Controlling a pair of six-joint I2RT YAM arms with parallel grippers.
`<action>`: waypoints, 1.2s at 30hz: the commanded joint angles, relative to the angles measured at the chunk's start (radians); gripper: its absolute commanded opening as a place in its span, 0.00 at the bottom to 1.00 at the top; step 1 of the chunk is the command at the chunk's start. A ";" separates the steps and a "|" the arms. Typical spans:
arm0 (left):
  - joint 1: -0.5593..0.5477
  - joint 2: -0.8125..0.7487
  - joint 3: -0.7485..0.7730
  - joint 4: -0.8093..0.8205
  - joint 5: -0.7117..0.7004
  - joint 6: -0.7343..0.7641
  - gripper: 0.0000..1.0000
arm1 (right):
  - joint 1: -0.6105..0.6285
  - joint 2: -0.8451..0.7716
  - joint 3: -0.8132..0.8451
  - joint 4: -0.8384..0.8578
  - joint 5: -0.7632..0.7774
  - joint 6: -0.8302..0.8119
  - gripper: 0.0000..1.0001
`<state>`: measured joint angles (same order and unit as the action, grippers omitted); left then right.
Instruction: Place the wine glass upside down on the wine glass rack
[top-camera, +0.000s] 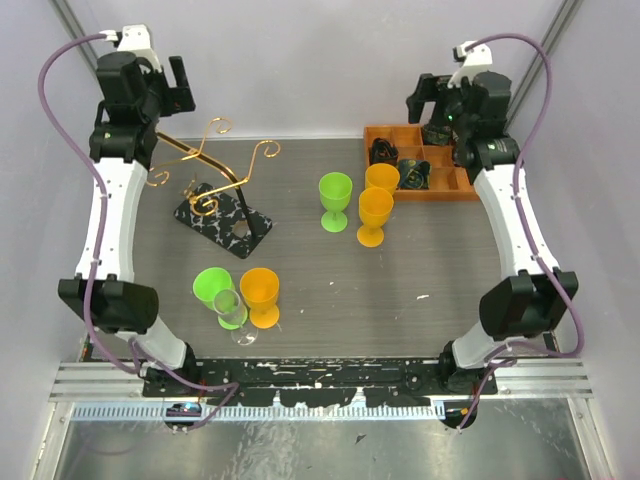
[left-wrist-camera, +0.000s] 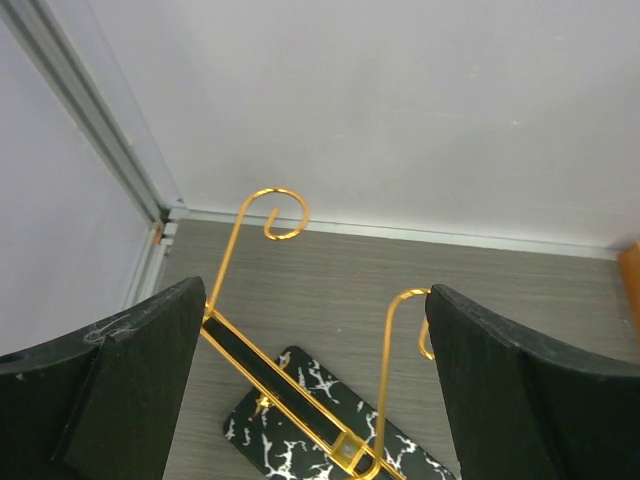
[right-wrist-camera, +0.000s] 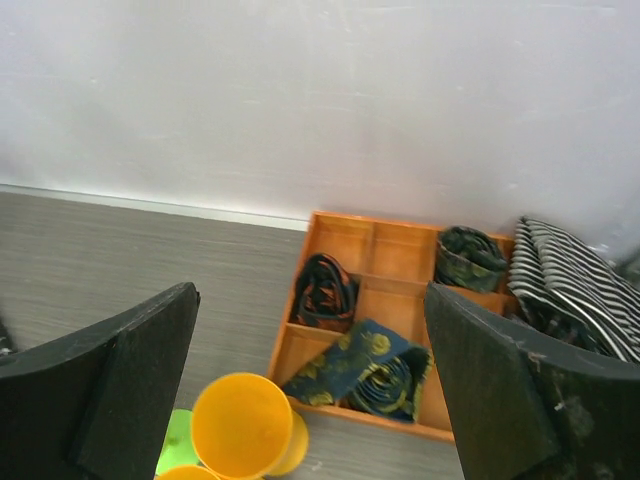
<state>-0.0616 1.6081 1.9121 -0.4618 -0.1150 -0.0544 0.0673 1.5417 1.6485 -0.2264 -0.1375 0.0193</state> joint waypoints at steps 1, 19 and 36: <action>0.047 0.120 0.220 -0.155 -0.033 0.028 0.98 | 0.077 0.090 0.176 -0.031 -0.077 0.039 1.00; 0.060 0.287 0.412 -0.294 -0.320 -0.247 0.98 | 0.358 0.395 0.257 0.411 -0.283 0.282 1.00; -0.053 0.241 0.277 -0.441 -0.574 -0.483 0.98 | 0.439 0.549 0.313 0.553 -0.339 0.370 1.00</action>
<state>-0.1066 1.8782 2.2097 -0.8711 -0.6041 -0.4431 0.5007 2.0846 1.9114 0.2493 -0.4652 0.3721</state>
